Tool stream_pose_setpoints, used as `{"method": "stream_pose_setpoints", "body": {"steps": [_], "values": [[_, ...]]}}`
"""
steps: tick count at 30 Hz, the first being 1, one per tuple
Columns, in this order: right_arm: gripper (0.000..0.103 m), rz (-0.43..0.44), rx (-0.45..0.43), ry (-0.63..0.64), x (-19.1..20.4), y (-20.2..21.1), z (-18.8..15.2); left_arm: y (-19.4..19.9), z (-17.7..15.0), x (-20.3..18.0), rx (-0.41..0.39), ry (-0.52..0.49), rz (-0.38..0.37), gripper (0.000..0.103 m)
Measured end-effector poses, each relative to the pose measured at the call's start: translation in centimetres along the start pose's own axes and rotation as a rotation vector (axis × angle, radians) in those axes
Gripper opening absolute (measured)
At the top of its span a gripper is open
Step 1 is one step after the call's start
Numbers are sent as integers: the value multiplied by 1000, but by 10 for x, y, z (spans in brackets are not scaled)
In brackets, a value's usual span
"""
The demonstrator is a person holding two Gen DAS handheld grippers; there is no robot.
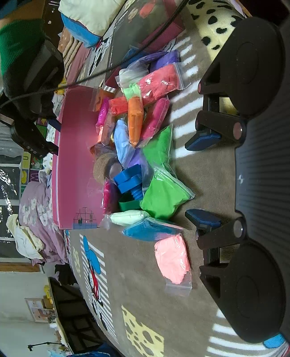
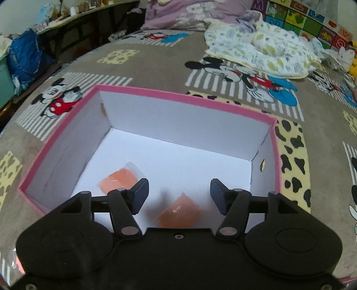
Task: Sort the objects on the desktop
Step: 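Grasp a green clay bag with the left tool while the right tool reaches into the pile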
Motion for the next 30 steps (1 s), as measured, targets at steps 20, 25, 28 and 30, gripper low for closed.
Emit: {"method": "stream_pose_setpoints", "body": {"steps": [20,25,28,30], "values": [[61,90,-69,184,24,77,-41,1,10,11,3,179,-63,57],[61,117,15,320,24,81,-83,-8,15,20,20,308,-103,57],[61,139,60,353,22,80,-104,-12,15,23,32,367,-121,57],[61,154,89,375,21,79,-118,-14,15,26,38,404,-128,57]]}}
Point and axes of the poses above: each gripper's, at about its wrist camera, not at the fingertips, and y roughly against the way its jaws point, x to its left, z to its top, the point moved 10 cm from there along -y, roughly the way its jaws point, and after that the axes turned 8 degrees about z, right-handed, at the moved point
